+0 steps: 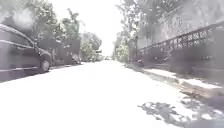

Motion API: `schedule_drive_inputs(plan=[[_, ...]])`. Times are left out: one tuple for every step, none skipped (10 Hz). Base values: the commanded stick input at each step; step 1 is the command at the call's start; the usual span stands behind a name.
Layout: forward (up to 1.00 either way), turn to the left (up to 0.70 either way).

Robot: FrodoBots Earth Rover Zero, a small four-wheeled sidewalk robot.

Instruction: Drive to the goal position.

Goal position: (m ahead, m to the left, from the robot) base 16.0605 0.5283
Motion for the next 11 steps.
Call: schedule_drive_inputs(plan=[[1.00, 0.00], [1.00, 0.00], [0.92, -0.19], [0.85, -0.34], [0.85, -0.34], [0.85, -0.34], [0.85, -0.26], [0.85, 0.00], [0.85, 0.00], [0.85, 0.00], [0.85, 0.00]])
